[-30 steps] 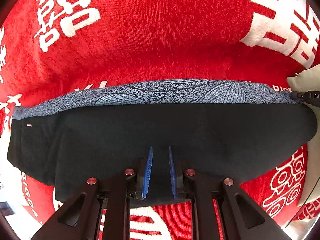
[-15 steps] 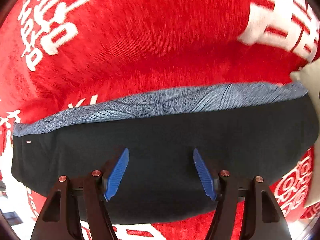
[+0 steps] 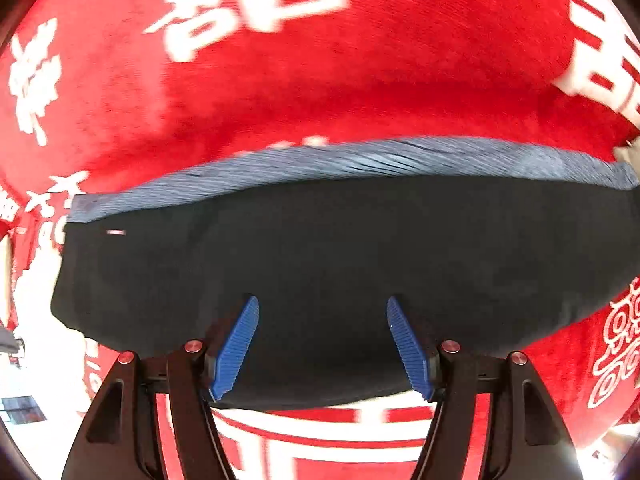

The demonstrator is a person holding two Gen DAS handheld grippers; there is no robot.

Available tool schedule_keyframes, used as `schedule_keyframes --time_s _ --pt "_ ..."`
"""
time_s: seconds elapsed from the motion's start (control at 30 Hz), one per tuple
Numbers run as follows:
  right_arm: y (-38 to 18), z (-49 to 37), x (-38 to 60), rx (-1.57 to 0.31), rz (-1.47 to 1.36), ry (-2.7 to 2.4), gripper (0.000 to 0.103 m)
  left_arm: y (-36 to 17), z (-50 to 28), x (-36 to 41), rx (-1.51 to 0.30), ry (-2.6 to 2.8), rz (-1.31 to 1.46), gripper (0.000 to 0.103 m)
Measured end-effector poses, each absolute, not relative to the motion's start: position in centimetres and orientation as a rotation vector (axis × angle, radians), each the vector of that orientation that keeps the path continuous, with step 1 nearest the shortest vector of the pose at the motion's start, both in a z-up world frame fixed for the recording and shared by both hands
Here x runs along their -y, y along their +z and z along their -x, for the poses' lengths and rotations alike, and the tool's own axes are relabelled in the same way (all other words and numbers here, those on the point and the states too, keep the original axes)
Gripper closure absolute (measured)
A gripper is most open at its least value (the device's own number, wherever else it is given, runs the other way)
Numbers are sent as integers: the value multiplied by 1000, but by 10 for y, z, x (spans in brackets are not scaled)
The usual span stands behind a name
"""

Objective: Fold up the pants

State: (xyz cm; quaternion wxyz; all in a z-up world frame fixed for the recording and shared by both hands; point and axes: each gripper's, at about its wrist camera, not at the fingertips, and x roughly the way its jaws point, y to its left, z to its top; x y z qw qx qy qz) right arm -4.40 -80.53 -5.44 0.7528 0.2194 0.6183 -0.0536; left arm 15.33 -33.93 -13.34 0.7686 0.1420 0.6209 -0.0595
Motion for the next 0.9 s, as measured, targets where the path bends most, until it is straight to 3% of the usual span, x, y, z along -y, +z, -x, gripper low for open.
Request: schedule_keyframes --time_s 0.23,0.6,0.9 --pt "-66 46 699 -1342 -672 75 61 -137 -177 259 -1330 -49 -309 35" --pt "-131 15 481 -1344 -890 311 61 -165 -204 137 -1341 -35 -289 35" --pt "-158 -7 440 -1342 -953 265 61 -173 -221 111 -1315 -63 -253 35"
